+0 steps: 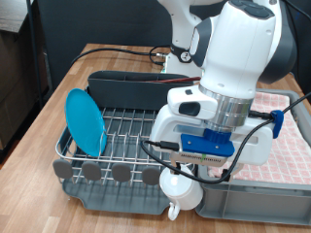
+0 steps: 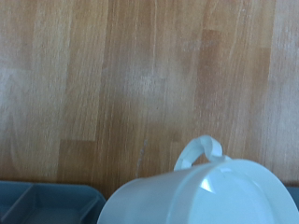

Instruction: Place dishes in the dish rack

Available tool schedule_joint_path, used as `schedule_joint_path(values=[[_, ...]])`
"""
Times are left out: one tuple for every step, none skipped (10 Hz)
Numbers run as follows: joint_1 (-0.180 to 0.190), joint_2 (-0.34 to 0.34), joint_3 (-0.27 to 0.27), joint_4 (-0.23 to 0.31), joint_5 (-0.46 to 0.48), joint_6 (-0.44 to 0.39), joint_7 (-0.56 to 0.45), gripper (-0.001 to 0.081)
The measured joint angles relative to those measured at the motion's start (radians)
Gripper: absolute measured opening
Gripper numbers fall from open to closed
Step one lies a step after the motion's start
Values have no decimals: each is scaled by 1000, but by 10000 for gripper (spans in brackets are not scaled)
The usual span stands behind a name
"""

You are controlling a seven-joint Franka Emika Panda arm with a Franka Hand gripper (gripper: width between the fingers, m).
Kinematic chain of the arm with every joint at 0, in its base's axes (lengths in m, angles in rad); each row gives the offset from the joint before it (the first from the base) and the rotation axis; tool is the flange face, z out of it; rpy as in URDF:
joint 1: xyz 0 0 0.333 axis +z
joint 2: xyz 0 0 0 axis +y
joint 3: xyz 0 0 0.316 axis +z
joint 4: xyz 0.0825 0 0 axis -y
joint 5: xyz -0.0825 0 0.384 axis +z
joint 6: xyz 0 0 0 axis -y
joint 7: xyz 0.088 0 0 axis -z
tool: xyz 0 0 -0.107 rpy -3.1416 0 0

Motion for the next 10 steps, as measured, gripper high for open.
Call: schedule_joint_path(values=[[1,-20,1,4,0,-35,0,799],[3,-42,1,5,-1,-56,0,803],[7,-64,-1,5,-8,-64,0,803],[13,-87,-4,5,-18,-74,0,803],[19,-107,-6,8,-29,-96,0,803],[24,-125,-6,14,-37,-123,0,803],[28,-139,-6,24,-44,-154,0,803],[33,-150,-6,34,-51,-180,1,803],[37,-158,-6,42,-60,-197,2,803],[43,-165,-7,50,-70,-213,5,803]])
